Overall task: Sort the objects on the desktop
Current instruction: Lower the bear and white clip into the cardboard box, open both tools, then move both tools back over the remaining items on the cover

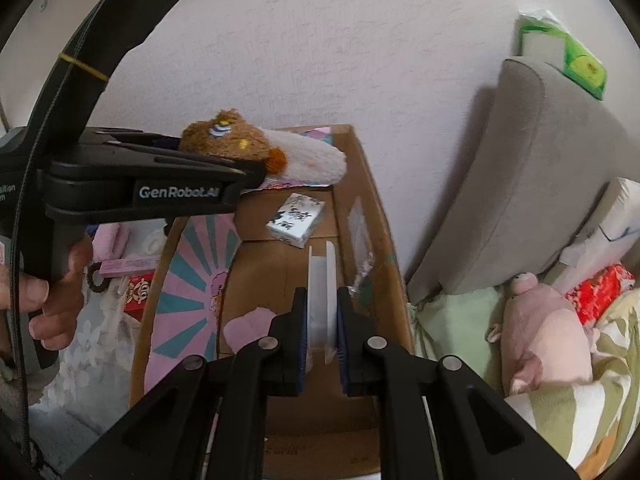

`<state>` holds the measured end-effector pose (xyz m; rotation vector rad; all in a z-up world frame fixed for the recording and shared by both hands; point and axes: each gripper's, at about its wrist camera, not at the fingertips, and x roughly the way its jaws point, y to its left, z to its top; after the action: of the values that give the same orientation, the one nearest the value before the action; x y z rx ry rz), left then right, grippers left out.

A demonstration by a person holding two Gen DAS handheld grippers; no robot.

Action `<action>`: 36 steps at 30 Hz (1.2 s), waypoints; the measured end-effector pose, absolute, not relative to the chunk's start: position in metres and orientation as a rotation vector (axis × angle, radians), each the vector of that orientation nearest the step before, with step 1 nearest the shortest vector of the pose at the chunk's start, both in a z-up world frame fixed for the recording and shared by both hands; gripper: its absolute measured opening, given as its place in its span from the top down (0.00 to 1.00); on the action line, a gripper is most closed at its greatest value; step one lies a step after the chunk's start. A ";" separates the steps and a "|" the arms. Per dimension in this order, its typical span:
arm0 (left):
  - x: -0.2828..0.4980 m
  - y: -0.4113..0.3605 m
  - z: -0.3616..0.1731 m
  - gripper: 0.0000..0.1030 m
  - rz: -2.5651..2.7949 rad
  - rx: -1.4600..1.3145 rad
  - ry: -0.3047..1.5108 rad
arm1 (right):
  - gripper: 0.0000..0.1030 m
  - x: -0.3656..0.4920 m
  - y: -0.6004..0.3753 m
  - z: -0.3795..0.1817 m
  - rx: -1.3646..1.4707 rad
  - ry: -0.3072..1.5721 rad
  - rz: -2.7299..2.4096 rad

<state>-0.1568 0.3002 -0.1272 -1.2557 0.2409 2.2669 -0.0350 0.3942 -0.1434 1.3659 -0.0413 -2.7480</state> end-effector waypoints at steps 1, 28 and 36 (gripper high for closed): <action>-0.158 0.296 -0.123 0.01 2.294 -1.253 0.217 | 0.80 -0.037 0.393 -0.144 1.379 -0.046 -2.726; -0.130 0.208 -0.048 0.01 2.558 -1.146 0.183 | 0.36 -0.021 0.396 -0.107 1.254 -0.234 -2.867; -0.111 0.170 -0.039 0.01 2.636 -1.158 0.127 | 0.36 -0.014 0.373 -0.106 1.258 -0.233 -2.826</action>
<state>-0.1114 0.1701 -0.0387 -1.1577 0.1266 2.6363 -0.0139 0.3733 -0.1056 1.2581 -0.2327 -2.8259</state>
